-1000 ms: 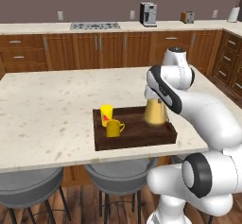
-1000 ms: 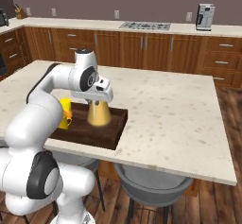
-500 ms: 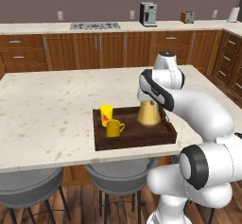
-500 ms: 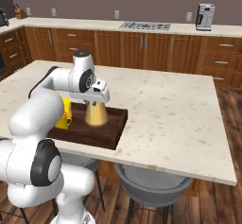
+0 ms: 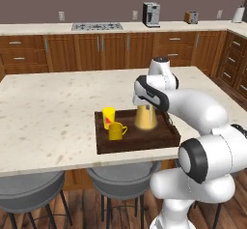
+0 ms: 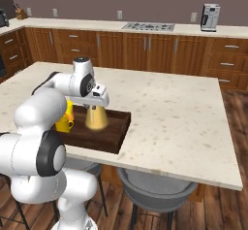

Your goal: There is a tray on the dining counter. Grab the cup, mug, and pitcher and place them on the tray. The pitcher may be placed next to the tray if it cannot fit the tray.

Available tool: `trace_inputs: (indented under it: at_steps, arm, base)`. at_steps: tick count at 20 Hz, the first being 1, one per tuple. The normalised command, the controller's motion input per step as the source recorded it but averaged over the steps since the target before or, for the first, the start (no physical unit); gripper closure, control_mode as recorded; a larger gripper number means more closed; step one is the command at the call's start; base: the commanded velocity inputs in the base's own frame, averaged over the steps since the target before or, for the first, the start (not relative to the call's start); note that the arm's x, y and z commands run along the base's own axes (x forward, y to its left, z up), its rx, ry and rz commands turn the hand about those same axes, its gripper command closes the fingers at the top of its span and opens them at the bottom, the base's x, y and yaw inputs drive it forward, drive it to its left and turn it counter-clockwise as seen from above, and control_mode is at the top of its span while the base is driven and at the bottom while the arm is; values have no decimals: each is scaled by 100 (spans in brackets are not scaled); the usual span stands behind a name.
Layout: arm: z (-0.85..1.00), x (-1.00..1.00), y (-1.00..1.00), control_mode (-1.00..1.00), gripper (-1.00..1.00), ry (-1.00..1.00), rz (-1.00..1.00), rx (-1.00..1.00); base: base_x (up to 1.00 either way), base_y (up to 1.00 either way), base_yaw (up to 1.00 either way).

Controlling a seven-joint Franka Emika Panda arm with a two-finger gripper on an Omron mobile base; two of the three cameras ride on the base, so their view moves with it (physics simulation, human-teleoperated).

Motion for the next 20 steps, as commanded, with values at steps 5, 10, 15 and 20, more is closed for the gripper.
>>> trace_inputs:
  at_steps: [5, 10, 15, 20]
  arm:
    - [-37, 0, 0, -100, 100, 0, 0, 0]
    - [-31, 0, 0, -100, 100, 3, 0, 0]
    - [-4, 0, 4, -100, 100, 1, 0, 0]
    - [0, 0, 0, -100, 100, 0, 0, -1]
  base:
    - [0, 0, 0]
    - [0, 0, 0]
    - [0, 0, 0]
    - [0, 0, 0]
